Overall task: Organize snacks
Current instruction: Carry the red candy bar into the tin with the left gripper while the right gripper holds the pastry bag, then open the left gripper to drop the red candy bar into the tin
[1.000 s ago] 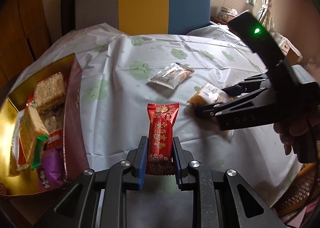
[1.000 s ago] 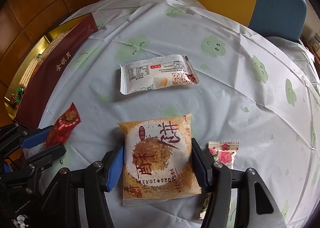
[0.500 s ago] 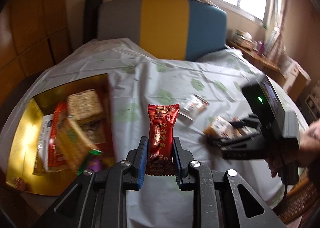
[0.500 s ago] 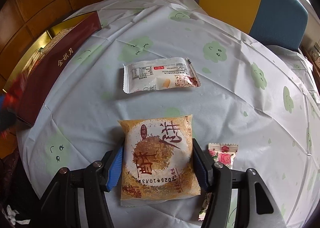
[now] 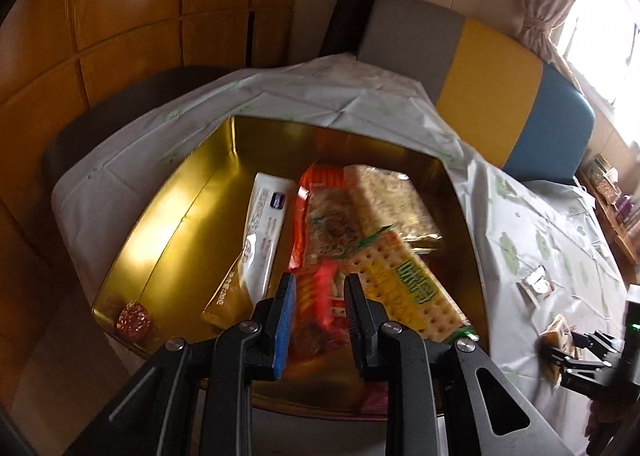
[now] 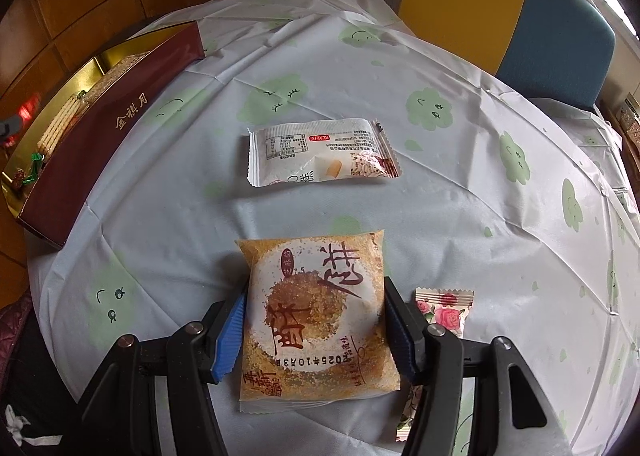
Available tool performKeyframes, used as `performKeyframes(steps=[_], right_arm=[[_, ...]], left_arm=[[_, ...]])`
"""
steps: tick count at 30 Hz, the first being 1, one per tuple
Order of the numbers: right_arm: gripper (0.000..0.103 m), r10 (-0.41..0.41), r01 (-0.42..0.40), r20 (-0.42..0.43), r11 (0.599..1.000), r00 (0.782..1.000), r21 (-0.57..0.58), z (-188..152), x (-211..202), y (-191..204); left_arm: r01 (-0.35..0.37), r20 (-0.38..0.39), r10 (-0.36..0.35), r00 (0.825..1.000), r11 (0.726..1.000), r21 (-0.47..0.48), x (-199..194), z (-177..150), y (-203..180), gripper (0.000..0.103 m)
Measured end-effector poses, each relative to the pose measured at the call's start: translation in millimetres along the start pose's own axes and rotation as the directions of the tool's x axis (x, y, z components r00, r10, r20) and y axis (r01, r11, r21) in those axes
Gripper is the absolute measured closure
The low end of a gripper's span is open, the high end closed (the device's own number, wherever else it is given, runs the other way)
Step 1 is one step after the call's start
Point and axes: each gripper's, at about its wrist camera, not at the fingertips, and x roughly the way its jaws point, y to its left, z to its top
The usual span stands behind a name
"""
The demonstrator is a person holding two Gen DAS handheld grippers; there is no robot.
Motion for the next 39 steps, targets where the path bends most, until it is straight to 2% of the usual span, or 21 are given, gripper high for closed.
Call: performKeyframes(steps=[1, 3, 9, 15, 18, 39], right_arm=[[0.041, 0.0, 0.0, 0.0, 1.0, 1.0, 0.0, 0, 0, 0], [0.041, 0.001, -0.001, 0.0, 1.0, 1.0, 0.0, 0, 0, 0], [0.041, 0.001, -0.001, 0.0, 1.0, 1.0, 0.001, 0, 0, -1], [0.041, -0.006, 0.006, -0.002, 1.0, 1.0, -0.004, 1, 0, 0], [0.041, -0.007, 0.007, -0.002, 1.0, 1.0, -0.004, 1, 0, 0], [0.041, -0.013, 0.012, 0.016, 1.0, 1.0, 0.023, -2, -2, -1]], left_arm=[[-0.003, -0.003, 0.003, 1.0, 1.0, -0.011, 3, -1, 2, 0.075], [-0.006, -0.006, 0.006, 1.0, 1.0, -0.023, 8, -2, 3, 0.063], [-0.038, -0.013, 0.038, 0.999, 0.999, 0.011, 14, -9, -3, 0.056], [-0.118, 0.011, 0.118, 0.993, 0.99, 0.078, 13, -12, -16, 0.052], [-0.114, 0.024, 0.112, 0.993, 0.989, 0.089, 7, -12, -19, 0.047], [-0.083, 0.053, 0.076, 0.996, 0.985, 0.149, -7, -20, -37, 0.046]])
